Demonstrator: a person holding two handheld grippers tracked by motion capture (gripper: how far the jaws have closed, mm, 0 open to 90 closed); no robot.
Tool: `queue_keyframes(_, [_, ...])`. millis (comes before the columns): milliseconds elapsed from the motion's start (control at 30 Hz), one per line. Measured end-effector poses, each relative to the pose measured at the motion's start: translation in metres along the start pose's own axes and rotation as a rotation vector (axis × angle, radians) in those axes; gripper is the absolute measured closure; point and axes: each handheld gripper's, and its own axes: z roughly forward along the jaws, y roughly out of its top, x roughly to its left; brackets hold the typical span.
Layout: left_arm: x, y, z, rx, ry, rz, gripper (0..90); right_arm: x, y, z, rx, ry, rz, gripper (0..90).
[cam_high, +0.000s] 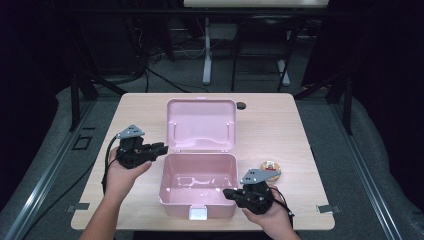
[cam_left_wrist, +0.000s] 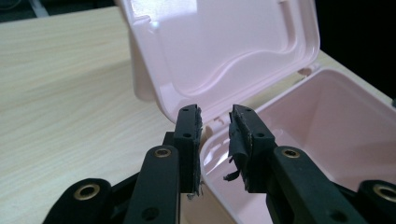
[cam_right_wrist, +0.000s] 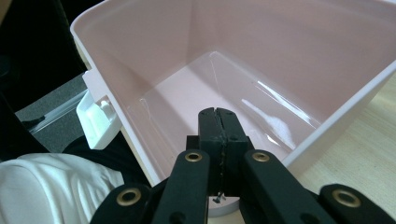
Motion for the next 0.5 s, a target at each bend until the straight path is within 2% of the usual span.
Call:
queue_keyframes(67, [0.000, -0.003, 0.005, 0.029, 0.009, 0.008, 72.3, 0.000, 0.000, 0.000, 0.000, 0.001, 0.002, 90.0])
queue_keyframes(333, [-0.001, -0.012, 0.015, 0.075, 0.029, 0.028, 82.0, 0.001, 0.000, 0.000, -0.004, -0.010, -0.012, 90.0])
queue_keyframes(500, [0.001, -0.015, 0.016, 0.064, 0.020, 0.015, 83.6, 0.001, -0.001, 0.000, -0.005, -0.011, -0.013, 90.0])
